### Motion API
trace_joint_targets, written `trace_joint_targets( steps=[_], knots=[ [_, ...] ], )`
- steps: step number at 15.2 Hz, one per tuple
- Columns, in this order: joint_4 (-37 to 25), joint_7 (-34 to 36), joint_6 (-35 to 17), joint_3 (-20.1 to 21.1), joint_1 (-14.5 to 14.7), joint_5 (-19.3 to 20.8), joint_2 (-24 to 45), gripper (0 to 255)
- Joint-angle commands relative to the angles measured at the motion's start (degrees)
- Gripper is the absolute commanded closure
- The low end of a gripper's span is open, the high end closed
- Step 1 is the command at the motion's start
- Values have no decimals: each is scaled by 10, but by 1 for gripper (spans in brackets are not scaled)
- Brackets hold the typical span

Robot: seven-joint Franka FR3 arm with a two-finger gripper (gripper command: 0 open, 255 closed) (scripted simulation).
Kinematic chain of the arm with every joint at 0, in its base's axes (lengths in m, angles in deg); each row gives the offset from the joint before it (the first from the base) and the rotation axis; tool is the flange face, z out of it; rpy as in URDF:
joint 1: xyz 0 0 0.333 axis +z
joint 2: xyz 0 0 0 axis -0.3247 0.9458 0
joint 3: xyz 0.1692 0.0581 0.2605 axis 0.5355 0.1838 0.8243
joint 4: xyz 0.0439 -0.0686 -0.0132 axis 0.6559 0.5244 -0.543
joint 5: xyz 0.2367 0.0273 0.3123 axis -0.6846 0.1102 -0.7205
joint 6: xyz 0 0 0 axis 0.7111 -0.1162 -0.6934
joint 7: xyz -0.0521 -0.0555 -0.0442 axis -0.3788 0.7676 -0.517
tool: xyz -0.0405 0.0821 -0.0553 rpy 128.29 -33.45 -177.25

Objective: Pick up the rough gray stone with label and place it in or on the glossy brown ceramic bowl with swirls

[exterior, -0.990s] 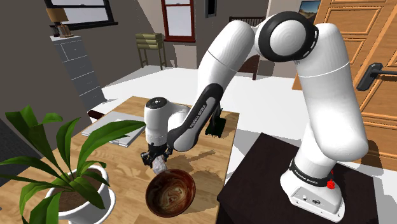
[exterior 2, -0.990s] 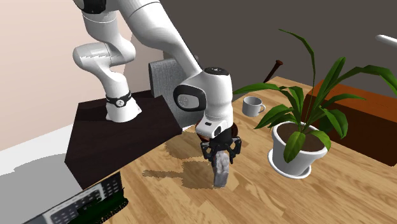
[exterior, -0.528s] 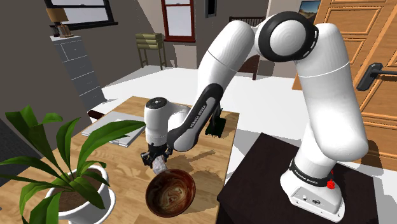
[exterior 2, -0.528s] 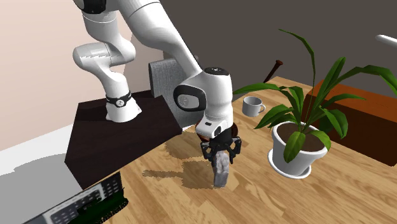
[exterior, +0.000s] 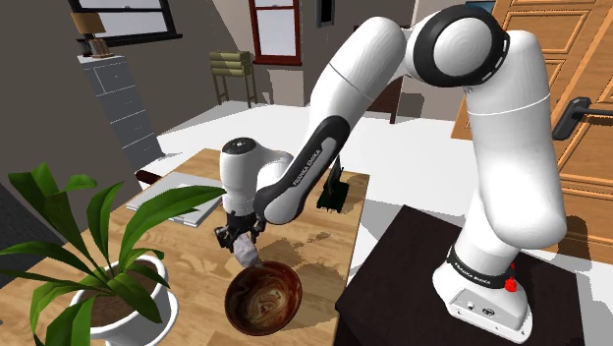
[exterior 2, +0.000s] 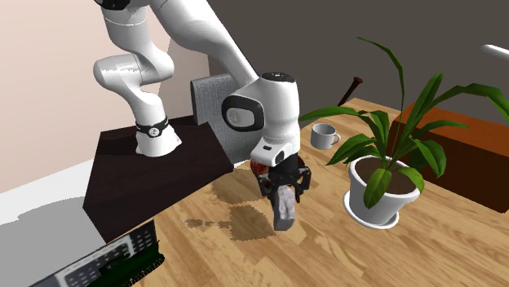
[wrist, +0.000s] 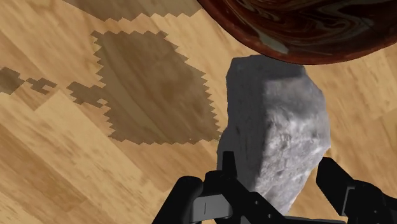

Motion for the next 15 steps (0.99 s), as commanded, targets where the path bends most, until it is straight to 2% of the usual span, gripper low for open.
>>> trace_joint_targets(
  steps=[1,15],
  knots=[
    [1,-5,11,7,-4,-8,-12,255],
    [-9,-51,95,41,-29,-68,-92,255]
  ],
)
